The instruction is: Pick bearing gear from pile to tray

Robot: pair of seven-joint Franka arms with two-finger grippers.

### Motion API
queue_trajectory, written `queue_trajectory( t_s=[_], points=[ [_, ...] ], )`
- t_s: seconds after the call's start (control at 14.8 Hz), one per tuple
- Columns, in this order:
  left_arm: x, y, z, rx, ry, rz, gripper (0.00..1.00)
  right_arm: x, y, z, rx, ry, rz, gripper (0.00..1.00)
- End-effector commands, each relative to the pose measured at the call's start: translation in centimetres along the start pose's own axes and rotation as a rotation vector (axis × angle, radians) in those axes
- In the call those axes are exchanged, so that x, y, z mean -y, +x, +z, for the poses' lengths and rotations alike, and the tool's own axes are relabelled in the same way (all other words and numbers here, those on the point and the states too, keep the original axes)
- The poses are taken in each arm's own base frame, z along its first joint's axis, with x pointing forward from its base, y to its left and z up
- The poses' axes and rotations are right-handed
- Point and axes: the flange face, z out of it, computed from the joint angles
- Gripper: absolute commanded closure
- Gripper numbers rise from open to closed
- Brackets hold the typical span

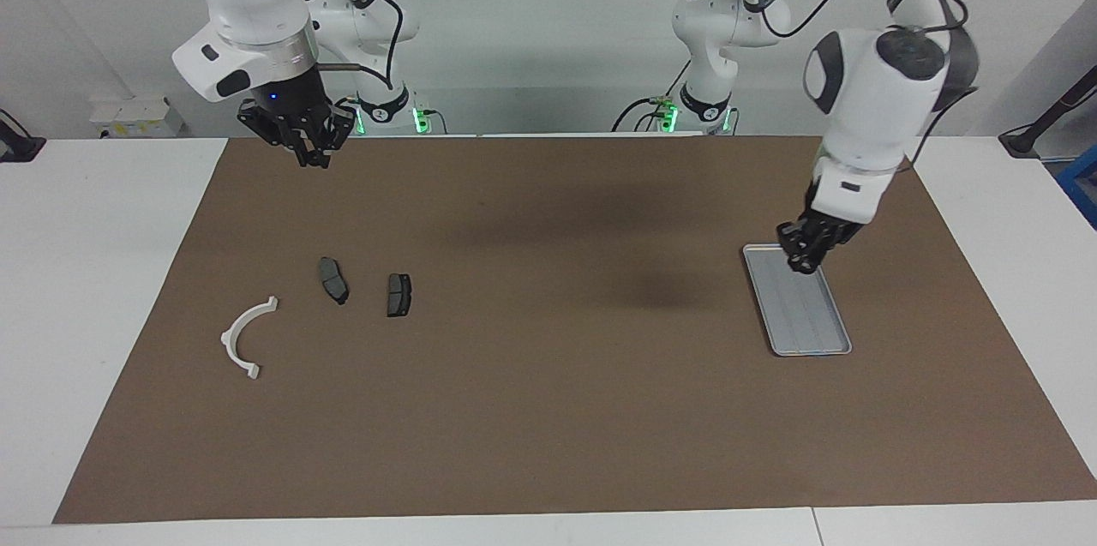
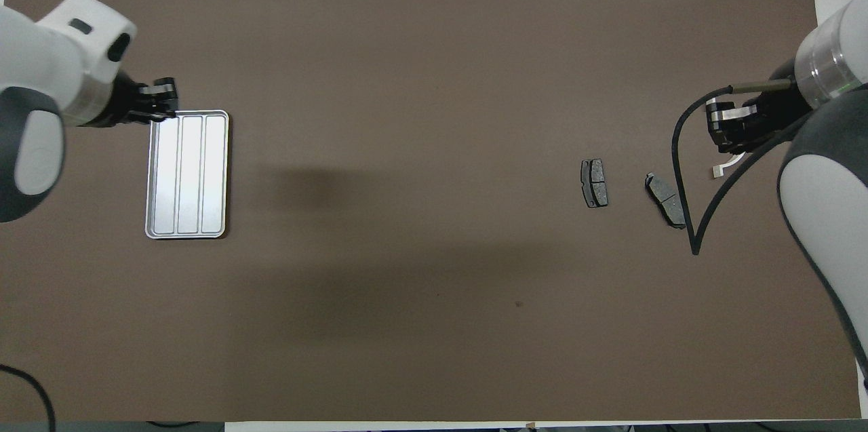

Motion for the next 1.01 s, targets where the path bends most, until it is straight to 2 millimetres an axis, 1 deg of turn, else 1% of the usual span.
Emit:
queue_trajectory(
  t_s=[0.0,0.07,0.2,0.27,0.34,0.41,0.47,0.54,0.68,0.74,0.81,0.95],
  points=[
    [4.6,-1.6,-0.5,0.061,0.032,0.061,1.00,3.8,-1.1,0.0,0.003,0.042,0.075,1.00],
    [6.0,-2.2,0.2,0.079,0.034,0.074,1.00,5.9,-1.6,0.1,-0.001,0.060,0.112,1.00],
    [7.1,-4.4,2.3,0.083,0.026,0.077,1.00,10.4,-2.6,0.8,0.007,0.096,0.185,1.00],
    [7.5,-5.8,4.1,0.067,0.018,0.079,1.00,13.0,-3.4,1.0,0.004,0.112,0.216,1.00],
    [7.5,-7.3,6.0,0.052,0.005,0.076,1.00,15.3,-4.0,1.6,0.003,0.123,0.243,1.00],
    [7.3,-8.4,8.0,0.043,0.000,0.074,1.00,18.2,-4.7,2.5,-0.001,0.131,0.270,1.00],
    [7.0,-9.0,9.1,0.042,-0.001,0.079,1.00,20.3,-5.3,3.6,-0.010,0.143,0.290,1.00],
    [6.9,-9.2,9.9,0.051,-0.001,0.083,1.00,22.1,-5.7,5.1,-0.018,0.151,0.304,1.00],
    [6.7,-9.2,11.4,0.062,0.000,0.087,1.00,26.9,-6.1,8.8,-0.019,0.166,0.343,1.00],
    [6.5,-9.6,12.3,0.058,-0.002,0.090,1.00,29.5,-6.0,10.9,-0.020,0.173,0.365,1.00],
    [6.4,-10.1,13.1,0.049,-0.006,0.093,1.00,31.5,-5.6,12.8,-0.029,0.186,0.384,1.00],
    [6.2,-10.8,14.8,0.023,-0.011,0.083,1.00,33.6,-4.8,15.6,-0.031,0.208,0.413,1.00]
  ],
)
